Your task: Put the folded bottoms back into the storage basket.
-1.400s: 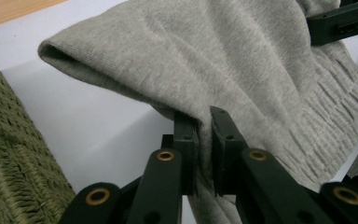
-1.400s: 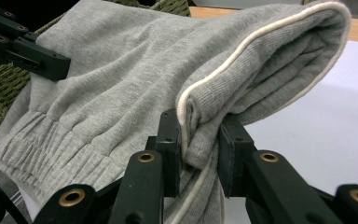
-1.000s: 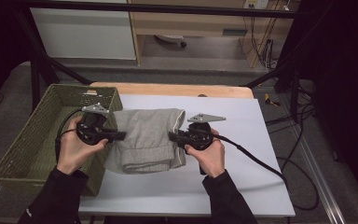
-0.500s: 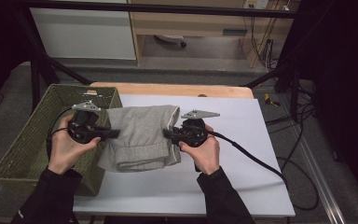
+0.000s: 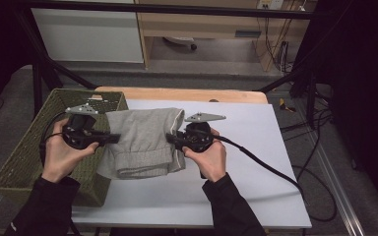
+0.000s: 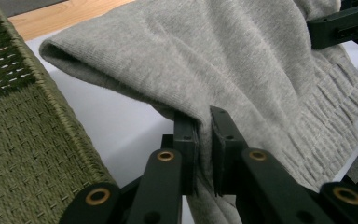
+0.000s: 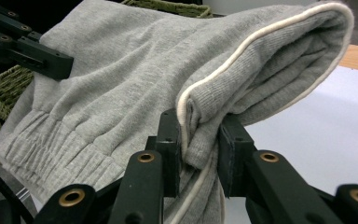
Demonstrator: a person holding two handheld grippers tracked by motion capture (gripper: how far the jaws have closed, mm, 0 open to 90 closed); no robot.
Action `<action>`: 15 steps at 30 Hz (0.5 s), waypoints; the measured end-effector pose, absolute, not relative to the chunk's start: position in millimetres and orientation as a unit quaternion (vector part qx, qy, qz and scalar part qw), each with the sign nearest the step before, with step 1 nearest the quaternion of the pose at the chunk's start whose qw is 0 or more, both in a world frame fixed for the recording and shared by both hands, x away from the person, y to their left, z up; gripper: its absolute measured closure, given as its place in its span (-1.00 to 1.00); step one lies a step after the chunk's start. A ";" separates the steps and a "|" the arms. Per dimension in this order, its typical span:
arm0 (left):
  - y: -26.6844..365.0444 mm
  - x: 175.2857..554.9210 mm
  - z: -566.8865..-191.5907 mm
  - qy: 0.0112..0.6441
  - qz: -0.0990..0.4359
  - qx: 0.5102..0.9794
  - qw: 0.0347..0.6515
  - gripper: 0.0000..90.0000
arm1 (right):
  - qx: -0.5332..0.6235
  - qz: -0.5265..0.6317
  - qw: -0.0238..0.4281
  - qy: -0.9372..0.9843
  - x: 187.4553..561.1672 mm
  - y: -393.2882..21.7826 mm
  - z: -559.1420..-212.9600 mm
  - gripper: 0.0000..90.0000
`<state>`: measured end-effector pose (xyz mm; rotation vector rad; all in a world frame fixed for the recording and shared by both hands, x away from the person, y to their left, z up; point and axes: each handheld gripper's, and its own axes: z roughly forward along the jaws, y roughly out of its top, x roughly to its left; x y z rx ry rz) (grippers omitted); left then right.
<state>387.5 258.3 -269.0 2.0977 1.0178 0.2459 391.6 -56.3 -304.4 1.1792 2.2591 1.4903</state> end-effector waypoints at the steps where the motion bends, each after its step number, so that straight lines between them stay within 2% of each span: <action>1: 259.5 387.4 -268.8 0.401 0.097 0.824 0.388 0.83 | 0.397 0.502 0.095 0.762 391.8 -55.0 -304.0 0.64; 15: 278.9 385.6 -262.1 0.403 0.105 0.819 0.394 0.83 | 0.391 0.506 0.094 0.763 393.6 -36.4 -298.1 0.64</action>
